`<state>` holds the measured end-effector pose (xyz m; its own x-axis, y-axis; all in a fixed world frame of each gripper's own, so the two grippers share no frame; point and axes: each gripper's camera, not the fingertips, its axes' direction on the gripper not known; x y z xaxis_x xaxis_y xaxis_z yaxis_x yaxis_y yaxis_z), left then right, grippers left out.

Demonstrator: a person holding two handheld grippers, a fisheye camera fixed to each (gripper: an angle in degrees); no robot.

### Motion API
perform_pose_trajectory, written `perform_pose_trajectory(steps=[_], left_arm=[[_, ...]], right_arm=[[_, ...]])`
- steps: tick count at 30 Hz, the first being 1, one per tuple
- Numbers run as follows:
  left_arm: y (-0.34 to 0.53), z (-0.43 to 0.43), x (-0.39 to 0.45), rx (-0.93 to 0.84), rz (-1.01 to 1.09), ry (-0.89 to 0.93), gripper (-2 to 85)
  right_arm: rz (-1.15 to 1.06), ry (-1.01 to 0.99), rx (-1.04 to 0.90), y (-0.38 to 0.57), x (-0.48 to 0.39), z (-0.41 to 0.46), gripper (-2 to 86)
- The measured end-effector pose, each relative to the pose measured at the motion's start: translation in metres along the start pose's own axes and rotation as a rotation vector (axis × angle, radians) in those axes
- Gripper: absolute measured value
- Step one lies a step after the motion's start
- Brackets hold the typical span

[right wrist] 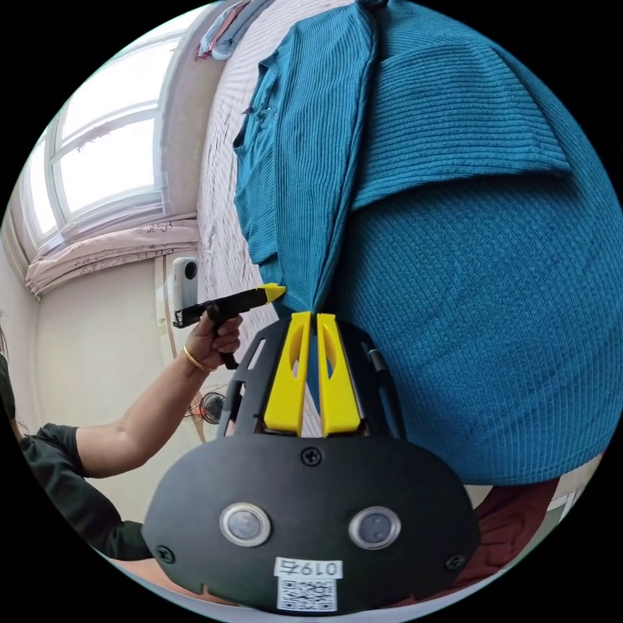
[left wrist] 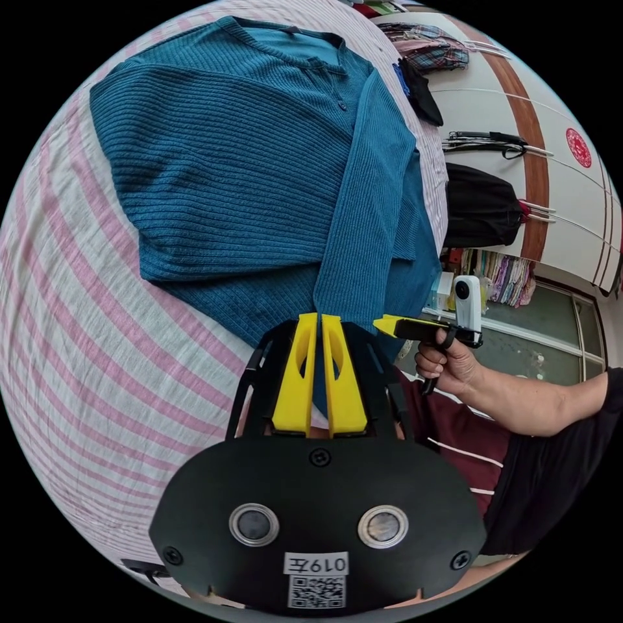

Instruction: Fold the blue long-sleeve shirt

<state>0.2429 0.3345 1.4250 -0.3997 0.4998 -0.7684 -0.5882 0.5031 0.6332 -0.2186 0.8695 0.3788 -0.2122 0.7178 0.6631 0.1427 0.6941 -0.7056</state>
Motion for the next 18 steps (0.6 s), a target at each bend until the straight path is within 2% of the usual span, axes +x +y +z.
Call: perform_pose_trajectory(steps=[3,7,18], left_arm=[[-0.002,0.002,0.002,-0.018,-0.006,0.000,1.5],[-0.002,0.003,0.004,-0.020,-0.012,0.006,1.7],[0.003,0.014,0.014,-0.011,-0.064,0.011,1.1]], right_arm=[[-0.002,0.044,-0.013,-0.003,-0.001,-0.005,1.6],[0.014,0.035,-0.044,-0.007,0.002,-0.011,8.0],[0.022,0.013,-0.047,-0.009,0.002,-0.048,6.5]])
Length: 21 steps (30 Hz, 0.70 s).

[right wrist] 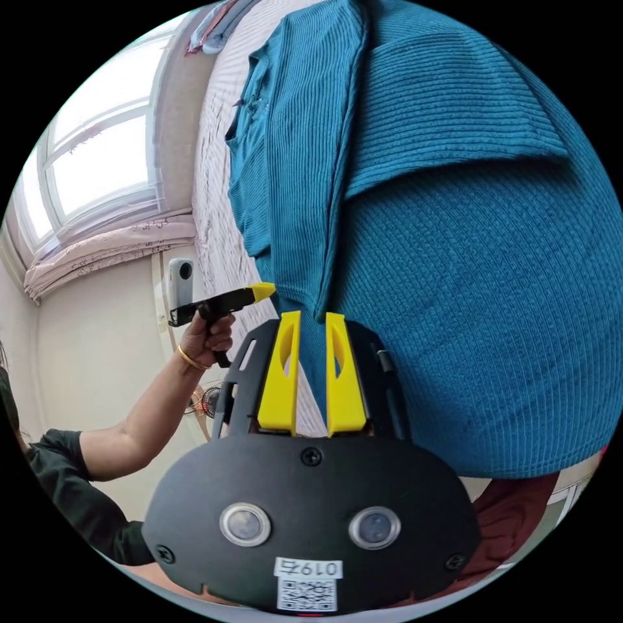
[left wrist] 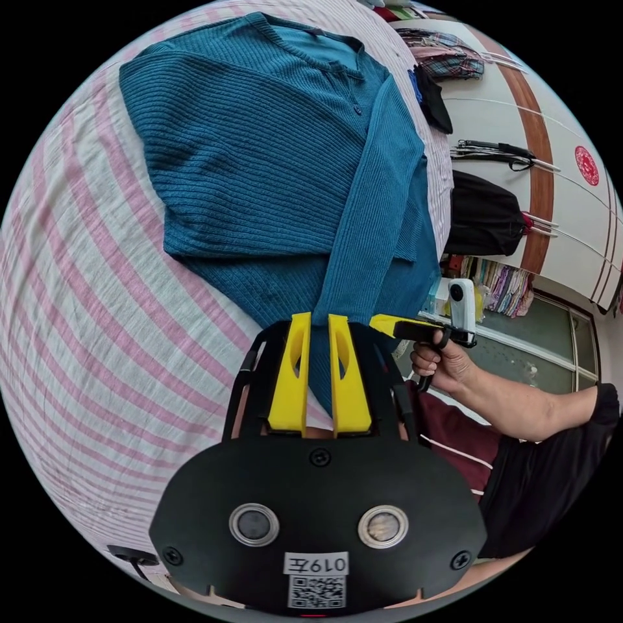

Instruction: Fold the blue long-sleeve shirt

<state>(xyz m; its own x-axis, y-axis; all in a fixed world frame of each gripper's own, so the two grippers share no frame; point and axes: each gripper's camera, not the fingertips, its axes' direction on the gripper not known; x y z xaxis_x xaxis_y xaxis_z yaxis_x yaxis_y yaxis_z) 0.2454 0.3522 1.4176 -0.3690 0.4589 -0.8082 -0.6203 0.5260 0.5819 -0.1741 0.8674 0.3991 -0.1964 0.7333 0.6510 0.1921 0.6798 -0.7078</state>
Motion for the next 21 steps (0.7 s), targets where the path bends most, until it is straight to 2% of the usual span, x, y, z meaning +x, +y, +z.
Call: perform_pose_trajectory(steps=[4,8,21], left_arm=[[0.001,0.009,-0.001,0.008,-0.031,0.023,1.1],[0.000,0.021,0.006,0.008,-0.033,0.015,1.3],[0.017,0.059,0.045,-0.003,-0.014,0.009,1.2]], right_arm=[[0.014,-0.022,0.020,-0.003,0.002,-0.016,5.9],[0.013,-0.008,0.026,-0.003,-0.001,-0.030,0.6],[-0.005,0.005,0.028,0.022,-0.005,-0.099,1.0]])
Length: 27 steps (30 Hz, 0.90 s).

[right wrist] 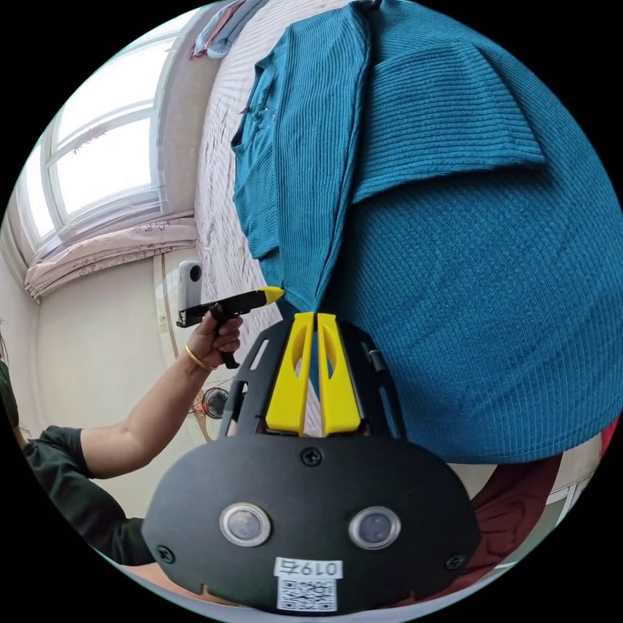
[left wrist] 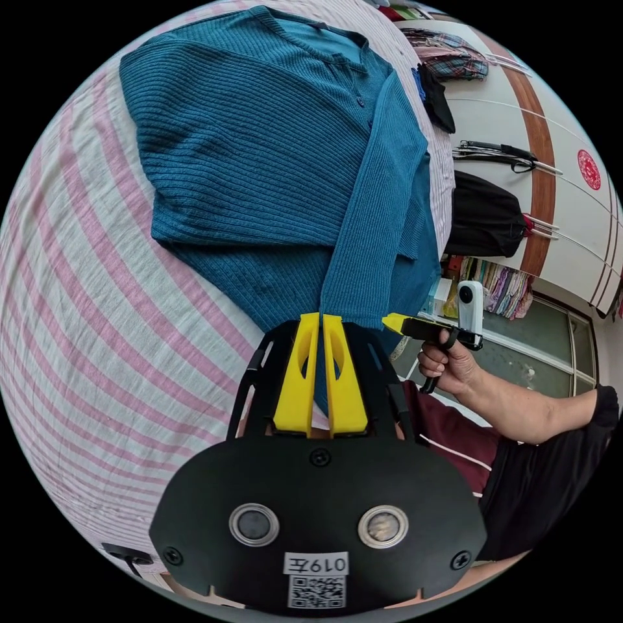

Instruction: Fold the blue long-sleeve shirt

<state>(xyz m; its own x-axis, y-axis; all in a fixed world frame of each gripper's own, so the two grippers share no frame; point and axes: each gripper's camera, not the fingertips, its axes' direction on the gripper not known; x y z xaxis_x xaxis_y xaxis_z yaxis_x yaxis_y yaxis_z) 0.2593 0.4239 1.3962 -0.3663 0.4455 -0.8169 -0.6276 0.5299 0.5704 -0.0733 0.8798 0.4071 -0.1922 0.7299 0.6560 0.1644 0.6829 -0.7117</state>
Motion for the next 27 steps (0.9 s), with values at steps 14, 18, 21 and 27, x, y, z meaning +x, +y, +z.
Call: perform_pose_trajectory(steps=[14,18,21,27], left_arm=[[0.030,0.036,0.039,0.073,-0.044,-0.043,1.1],[0.044,0.039,0.075,0.152,0.012,-0.186,0.9],[0.052,0.051,0.106,0.208,0.060,-0.265,0.8],[0.055,0.110,0.156,0.131,0.057,-0.255,0.7]], right_arm=[[-0.099,0.074,-0.009,0.023,-0.025,-0.077,-0.3],[-0.199,0.183,0.065,0.026,-0.050,-0.114,-0.8],[-0.253,0.253,0.145,0.020,-0.070,-0.149,-0.9],[-0.319,0.387,0.230,0.012,-0.106,-0.216,-0.9]])
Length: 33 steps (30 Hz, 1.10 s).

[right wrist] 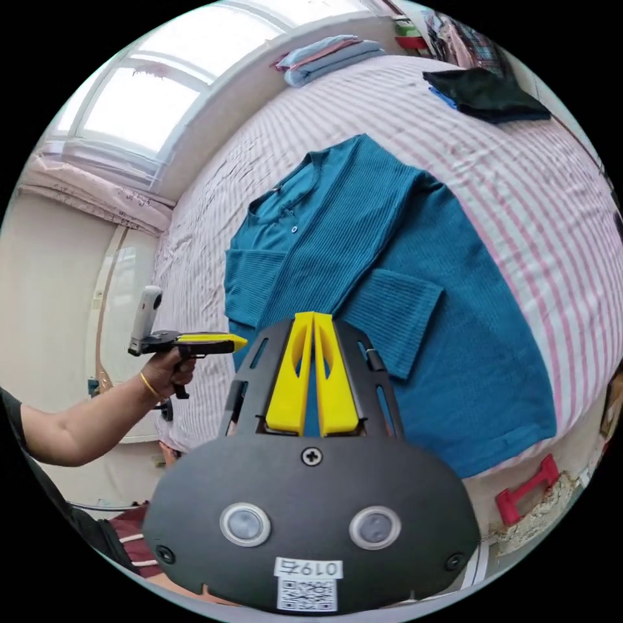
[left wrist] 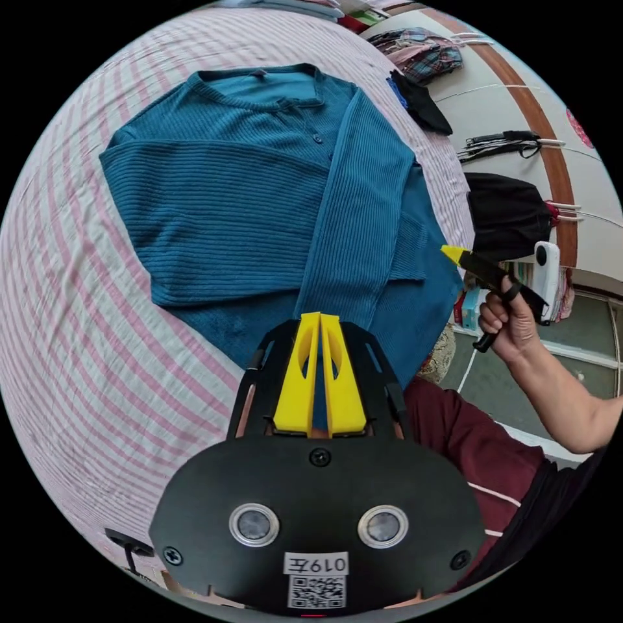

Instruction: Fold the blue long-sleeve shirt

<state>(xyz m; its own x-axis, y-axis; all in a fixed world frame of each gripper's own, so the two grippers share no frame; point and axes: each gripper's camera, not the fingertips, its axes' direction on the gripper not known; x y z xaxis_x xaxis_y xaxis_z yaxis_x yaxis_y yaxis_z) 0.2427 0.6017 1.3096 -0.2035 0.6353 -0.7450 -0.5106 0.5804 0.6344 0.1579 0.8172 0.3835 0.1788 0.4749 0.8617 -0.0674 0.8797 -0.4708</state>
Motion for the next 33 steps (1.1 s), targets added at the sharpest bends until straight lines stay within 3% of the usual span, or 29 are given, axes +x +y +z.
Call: perform_pose_trajectory(steps=[6,9,13,20,26,33], left_arm=[[0.077,-0.024,0.103,0.241,-0.001,-0.146,0.7],[0.124,-0.028,0.155,0.266,-0.041,-0.176,0.7],[0.164,-0.033,0.222,0.273,-0.114,-0.239,0.7],[0.220,-0.022,0.333,0.495,-0.243,-0.212,0.6],[0.250,-0.007,0.407,0.619,-0.278,-0.290,0.7],[0.264,0.031,0.452,0.539,-0.347,-0.238,0.7]], right_arm=[[-0.423,0.280,0.042,0.016,-0.058,-0.101,-0.9],[-0.603,0.383,0.017,0.035,-0.075,-0.148,-0.8],[-0.758,0.416,0.042,0.059,-0.091,-0.215,-0.7],[-0.982,0.361,0.139,0.080,-0.085,-0.311,-0.9],[-1.233,0.300,0.178,0.094,-0.060,-0.370,-1.0],[-1.221,0.293,0.058,0.083,-0.031,-0.385,-0.9]])
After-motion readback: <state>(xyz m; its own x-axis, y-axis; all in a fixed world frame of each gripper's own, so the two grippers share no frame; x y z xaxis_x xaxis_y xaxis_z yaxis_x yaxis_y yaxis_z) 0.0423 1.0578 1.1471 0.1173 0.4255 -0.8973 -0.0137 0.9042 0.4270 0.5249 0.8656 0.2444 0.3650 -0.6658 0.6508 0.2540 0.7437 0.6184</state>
